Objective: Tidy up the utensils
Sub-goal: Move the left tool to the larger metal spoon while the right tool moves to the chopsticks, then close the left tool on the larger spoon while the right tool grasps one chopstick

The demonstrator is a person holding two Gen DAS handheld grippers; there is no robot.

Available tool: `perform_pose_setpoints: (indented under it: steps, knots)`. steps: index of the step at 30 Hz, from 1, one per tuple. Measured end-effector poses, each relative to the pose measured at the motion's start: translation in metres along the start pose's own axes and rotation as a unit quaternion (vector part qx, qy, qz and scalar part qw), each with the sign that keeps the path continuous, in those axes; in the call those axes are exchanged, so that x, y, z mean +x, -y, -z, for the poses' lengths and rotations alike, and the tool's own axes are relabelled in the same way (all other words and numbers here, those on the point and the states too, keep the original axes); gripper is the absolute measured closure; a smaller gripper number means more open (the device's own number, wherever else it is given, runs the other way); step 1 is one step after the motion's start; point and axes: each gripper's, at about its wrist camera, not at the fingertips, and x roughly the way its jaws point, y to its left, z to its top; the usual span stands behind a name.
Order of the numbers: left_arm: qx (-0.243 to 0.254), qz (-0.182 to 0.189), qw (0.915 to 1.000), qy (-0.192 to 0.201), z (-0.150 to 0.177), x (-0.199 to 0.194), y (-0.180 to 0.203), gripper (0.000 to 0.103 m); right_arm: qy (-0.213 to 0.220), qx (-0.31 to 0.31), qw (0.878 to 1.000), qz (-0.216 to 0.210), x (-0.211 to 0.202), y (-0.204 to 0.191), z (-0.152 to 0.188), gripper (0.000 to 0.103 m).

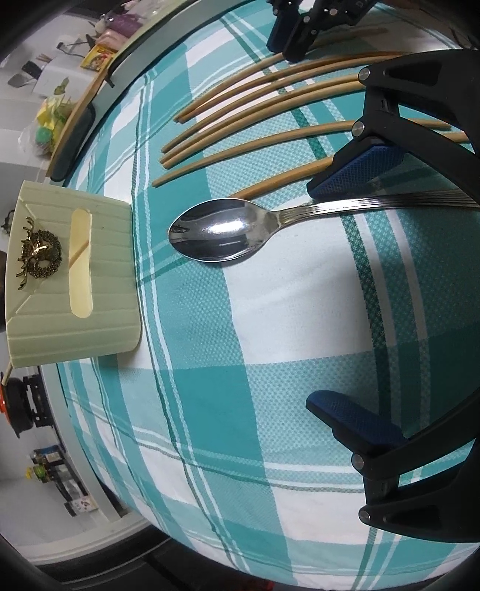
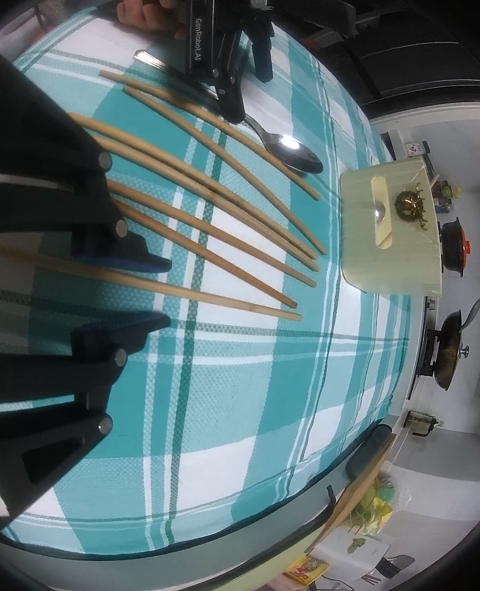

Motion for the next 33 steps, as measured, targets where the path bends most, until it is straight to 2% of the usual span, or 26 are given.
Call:
perform_pose_setpoints:
  steps: [14,21,27,30,33]
  knots:
    - [0.003,0.001,0.9999,-0.010,-0.020,0.012,0.005,0.000,-0.051,-0.013,0.998,-0.027,0.021,0.008,-0.034,0.077]
    - [0.012,0.005,0.9999,-0.005,-0.029,0.018,0.013,0.005,-0.056,-0.028,0.998,-0.025,0.035,0.006,-0.056,0.077]
    - [0.030,0.016,0.9994,-0.002,-0.037,0.018,0.024,0.022,-0.072,-0.030,0.996,-0.032,0.051,0.008,-0.080,0.077]
    - [0.041,0.022,0.9989,0.001,-0.041,0.017,0.029,0.034,-0.078,-0.030,0.996,-0.034,0.058,0.009,-0.090,0.077]
    - [0.055,0.026,0.9982,0.004,-0.043,0.016,0.035,0.051,-0.077,-0.026,0.996,-0.032,0.065,0.010,-0.101,0.077]
